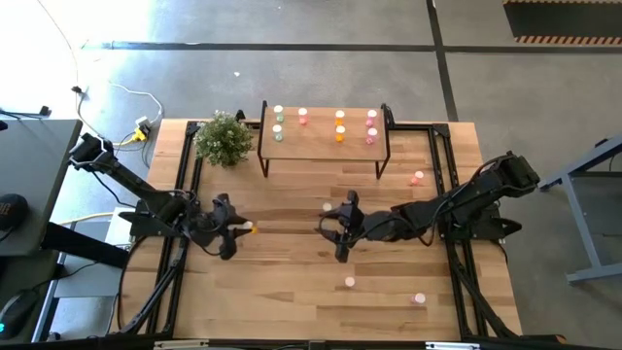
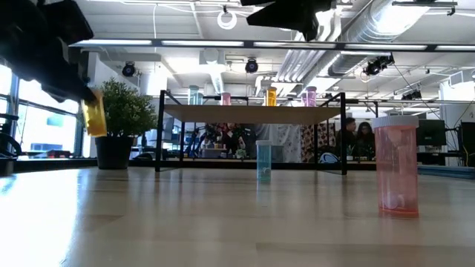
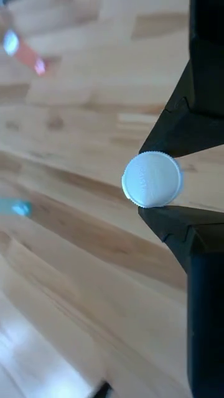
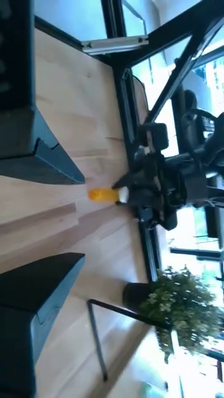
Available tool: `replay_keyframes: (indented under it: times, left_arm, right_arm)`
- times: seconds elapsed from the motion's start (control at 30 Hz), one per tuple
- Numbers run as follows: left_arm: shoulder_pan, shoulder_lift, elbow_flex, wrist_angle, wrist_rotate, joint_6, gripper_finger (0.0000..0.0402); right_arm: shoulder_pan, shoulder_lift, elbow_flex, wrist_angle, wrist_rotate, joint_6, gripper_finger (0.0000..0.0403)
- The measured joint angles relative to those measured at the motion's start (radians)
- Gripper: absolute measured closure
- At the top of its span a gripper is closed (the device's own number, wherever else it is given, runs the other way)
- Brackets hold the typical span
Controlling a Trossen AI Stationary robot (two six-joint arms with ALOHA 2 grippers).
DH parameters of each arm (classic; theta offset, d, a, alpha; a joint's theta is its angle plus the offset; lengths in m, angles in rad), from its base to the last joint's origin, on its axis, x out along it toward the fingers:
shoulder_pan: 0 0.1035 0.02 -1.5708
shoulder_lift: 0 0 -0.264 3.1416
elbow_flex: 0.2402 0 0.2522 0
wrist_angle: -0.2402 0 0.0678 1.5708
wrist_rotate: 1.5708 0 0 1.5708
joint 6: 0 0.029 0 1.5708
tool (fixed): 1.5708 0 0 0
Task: Pick and place medicine bottles onto shelf by color
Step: Put the orange pill bottle on the shelf aligned with the other orange pill bottles
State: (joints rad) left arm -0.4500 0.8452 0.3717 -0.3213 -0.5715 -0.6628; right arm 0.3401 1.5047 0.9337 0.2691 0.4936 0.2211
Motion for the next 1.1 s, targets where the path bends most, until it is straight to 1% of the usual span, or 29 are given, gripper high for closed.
replay_keyframes:
  times: [0.13,0.27,0.37,0.43,0.57,0.67,0.73,0.8,0.87,0.97,1.1]
  left_arm:
    - [0.000,0.000,0.000,0.077,0.022,0.053,0.0291]
    - [0.000,0.000,0.008,0.119,0.030,0.092,0.0291]
    - [0.000,0.000,0.036,0.119,0.030,0.116,0.0291]
    - [0.000,0.000,0.055,0.117,0.030,0.138,0.0291]
    - [0.000,0.000,0.090,0.118,0.030,0.177,0.0291]
    - [0.000,0.000,0.108,0.118,0.030,0.188,0.0291]
    - [0.000,0.000,0.115,0.117,0.030,0.188,0.0291]
    - [0.000,0.001,0.121,0.117,0.030,0.196,0.0291]
    - [0.001,0.002,0.127,0.117,0.030,0.196,0.0291]
    - [0.001,0.008,0.128,0.122,0.031,0.198,0.0291]
    - [0.001,0.013,0.128,0.126,0.037,0.207,0.0291]
  right_arm:
    - [0.000,0.000,0.000,0.010,0.006,-0.010,0.0219]
    - [-0.002,0.000,0.000,0.050,0.004,-0.017,0.0195]
    - [-0.014,0.000,0.000,0.098,-0.038,-0.020,0.0169]
    - [-0.023,0.004,0.000,0.116,-0.068,-0.020,0.0159]
    - [-0.038,0.054,0.000,0.199,-0.086,-0.025,0.0156]
    - [-0.050,0.108,0.004,0.265,-0.146,-0.039,0.0155]
    - [-0.056,0.153,0.032,0.274,-0.182,-0.041,0.0155]
    - [-0.060,0.206,0.082,0.266,-0.196,-0.063,0.0155]
    - [-0.065,0.255,0.137,0.216,-0.207,-0.106,0.0155]
    - [-0.073,0.326,0.224,0.126,-0.201,-0.132,0.0155]
    - [-0.093,0.393,0.326,0.055,-0.189,-0.135,0.0155]
